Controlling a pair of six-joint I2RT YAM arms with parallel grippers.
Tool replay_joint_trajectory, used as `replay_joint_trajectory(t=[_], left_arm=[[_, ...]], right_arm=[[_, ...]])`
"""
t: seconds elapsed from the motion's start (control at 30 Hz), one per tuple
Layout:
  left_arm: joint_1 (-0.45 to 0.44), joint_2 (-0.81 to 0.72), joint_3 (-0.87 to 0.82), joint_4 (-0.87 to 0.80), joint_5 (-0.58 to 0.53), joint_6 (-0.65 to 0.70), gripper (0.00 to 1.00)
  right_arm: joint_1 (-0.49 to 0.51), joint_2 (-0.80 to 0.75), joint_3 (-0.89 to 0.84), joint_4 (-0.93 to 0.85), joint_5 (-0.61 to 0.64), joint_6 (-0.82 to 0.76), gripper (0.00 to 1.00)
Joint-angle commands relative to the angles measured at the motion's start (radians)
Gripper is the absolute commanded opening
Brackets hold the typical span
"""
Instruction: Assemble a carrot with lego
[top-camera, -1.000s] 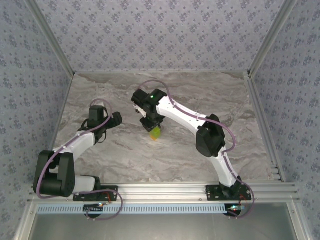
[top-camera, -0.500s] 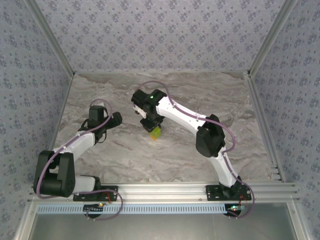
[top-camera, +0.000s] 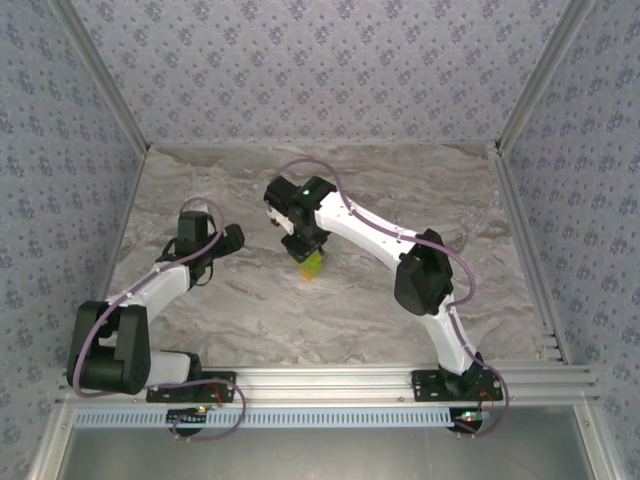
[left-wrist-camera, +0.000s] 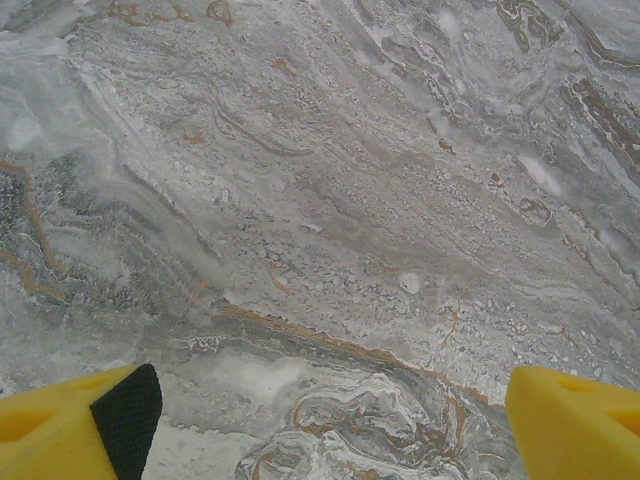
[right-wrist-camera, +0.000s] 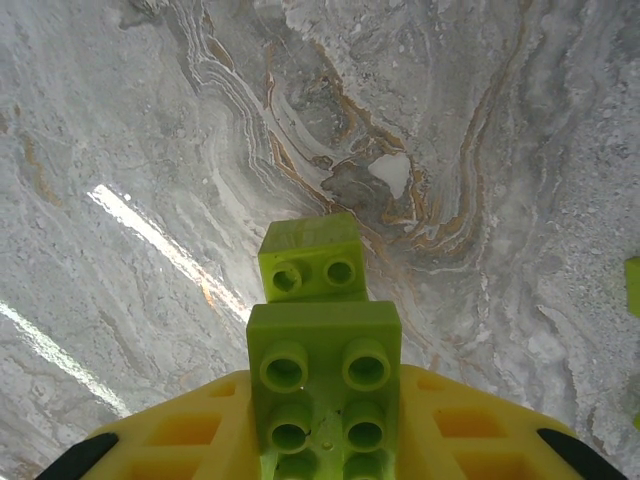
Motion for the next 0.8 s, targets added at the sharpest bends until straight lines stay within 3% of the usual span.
replay_joint_trajectory(t=[0.0, 0.77], left_arm=[[0.003, -0.028, 0.010, 0.013, 0.005, -0.006, 0.91], [0.003, -0.028, 0.008, 0.013, 0.005, -0.005, 0.91]], right_arm=[[-0.009, -0.061, 0.032, 0.004, 0.014, 0.001, 0.34], [-0.025, 0.040, 0.067, -0.052, -0.057, -0.035, 0.34]])
